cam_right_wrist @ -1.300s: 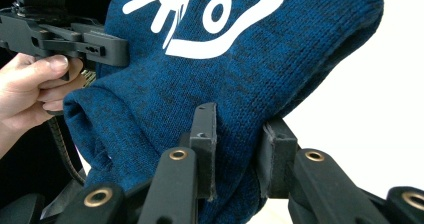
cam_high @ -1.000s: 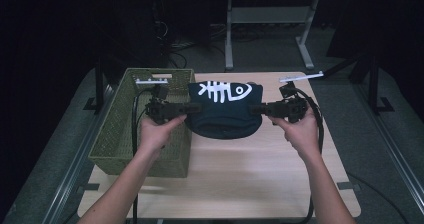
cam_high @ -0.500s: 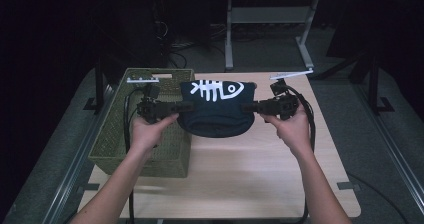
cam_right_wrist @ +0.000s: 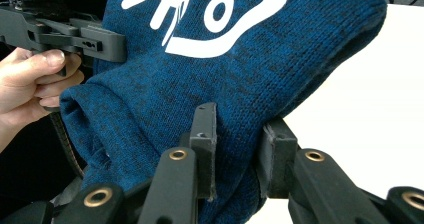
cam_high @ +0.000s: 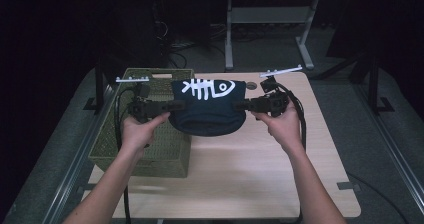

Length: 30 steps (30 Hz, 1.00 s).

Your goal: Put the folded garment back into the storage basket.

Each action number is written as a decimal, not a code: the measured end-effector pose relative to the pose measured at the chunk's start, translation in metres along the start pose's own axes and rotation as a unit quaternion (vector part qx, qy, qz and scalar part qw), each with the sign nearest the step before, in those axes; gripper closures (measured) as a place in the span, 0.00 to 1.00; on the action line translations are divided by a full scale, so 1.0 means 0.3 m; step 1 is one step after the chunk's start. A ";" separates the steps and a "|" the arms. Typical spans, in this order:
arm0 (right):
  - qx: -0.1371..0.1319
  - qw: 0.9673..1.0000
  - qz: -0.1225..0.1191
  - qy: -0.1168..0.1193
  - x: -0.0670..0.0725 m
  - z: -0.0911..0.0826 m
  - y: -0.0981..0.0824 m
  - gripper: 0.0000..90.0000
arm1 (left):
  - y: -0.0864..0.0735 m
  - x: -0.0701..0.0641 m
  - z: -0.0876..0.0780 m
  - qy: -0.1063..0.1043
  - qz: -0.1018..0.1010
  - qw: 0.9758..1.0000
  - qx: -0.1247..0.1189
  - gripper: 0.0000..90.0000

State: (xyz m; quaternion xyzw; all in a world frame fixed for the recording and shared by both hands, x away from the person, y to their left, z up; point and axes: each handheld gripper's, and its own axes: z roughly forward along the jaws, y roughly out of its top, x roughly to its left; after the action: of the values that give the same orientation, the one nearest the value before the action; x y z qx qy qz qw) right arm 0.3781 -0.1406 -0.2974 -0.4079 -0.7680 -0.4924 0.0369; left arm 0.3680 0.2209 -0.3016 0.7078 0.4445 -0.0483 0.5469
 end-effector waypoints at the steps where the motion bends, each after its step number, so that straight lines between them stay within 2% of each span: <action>1: 0.002 1.000 -0.002 0.000 0.002 0.006 0.004 0.80 | 0.001 0.001 -0.003 0.001 0.000 1.000 -0.001 0.74; 7: 0.005 1.000 -0.005 0.003 0.019 0.030 0.023 0.80 | 0.006 0.013 -0.033 0.005 0.001 1.000 -0.004 0.74; 22: 0.014 1.000 -0.017 0.009 0.060 0.099 0.066 0.80 | 0.005 0.052 -0.102 0.013 -0.009 1.000 -0.015 0.74; 30: 0.017 1.000 -0.020 0.015 0.068 0.136 0.081 0.80 | 0.006 0.076 -0.131 0.018 -0.012 1.000 -0.017 0.74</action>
State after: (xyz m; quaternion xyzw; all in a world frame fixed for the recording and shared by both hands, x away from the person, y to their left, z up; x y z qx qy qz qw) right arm 0.3948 -0.0921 -0.2914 -0.3843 -0.7837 -0.4860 0.0453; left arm 0.3664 0.2662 -0.2971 0.6938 0.4636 -0.0352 0.5500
